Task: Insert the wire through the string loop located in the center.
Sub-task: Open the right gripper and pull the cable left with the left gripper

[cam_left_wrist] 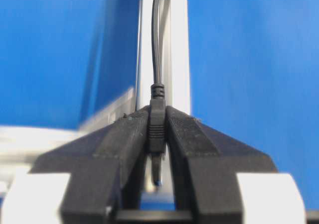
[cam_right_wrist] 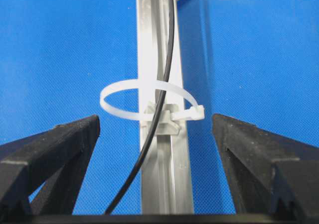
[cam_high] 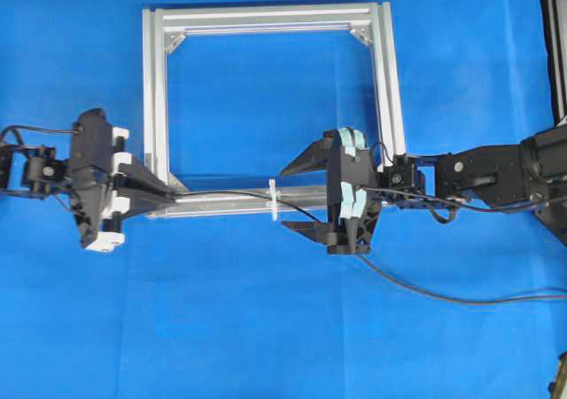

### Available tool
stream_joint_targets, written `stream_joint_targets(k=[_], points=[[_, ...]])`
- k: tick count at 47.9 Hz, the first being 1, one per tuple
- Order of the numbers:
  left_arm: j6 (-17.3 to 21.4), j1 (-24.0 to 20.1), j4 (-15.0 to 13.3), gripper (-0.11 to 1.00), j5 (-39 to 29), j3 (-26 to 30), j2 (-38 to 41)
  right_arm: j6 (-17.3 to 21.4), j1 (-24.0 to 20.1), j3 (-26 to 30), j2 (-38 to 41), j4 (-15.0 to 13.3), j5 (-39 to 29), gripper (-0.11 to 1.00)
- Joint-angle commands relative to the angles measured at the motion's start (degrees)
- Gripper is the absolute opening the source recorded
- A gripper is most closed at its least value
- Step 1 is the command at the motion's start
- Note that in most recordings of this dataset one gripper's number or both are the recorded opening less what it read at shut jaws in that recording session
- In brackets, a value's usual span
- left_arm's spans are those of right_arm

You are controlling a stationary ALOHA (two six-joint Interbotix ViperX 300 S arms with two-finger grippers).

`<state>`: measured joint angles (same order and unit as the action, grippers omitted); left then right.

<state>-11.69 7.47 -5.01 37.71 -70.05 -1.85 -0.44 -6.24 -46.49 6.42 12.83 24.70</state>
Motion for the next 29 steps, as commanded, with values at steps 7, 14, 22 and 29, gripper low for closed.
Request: stream_joint_targets(k=[7, 14, 22, 29], points=[[-0.70, 2.55, -0.09, 0.08, -1.14, -2.29, -1.93, -0.09, -0.09, 0.00, -1.93, -0.09, 0.35, 0.90], [-0.70, 2.81, -0.09, 0.08, -1.14, -3.08, -2.46, -0.18, -0.09, 0.00, -1.93, -0.09, 0.35, 0.90], [-0.62, 2.81, -0.09, 0.08, -1.14, -5.01, -3.87, -0.09, -0.09, 0.00, -1.93, -0.09, 0.26, 0.90], [-0.35, 2.81, 0.00, 0.08, -1.14, -6.24, -6.15, -0.18, 0.00, 0.00, -1.93, -0.09, 0.26, 0.90]])
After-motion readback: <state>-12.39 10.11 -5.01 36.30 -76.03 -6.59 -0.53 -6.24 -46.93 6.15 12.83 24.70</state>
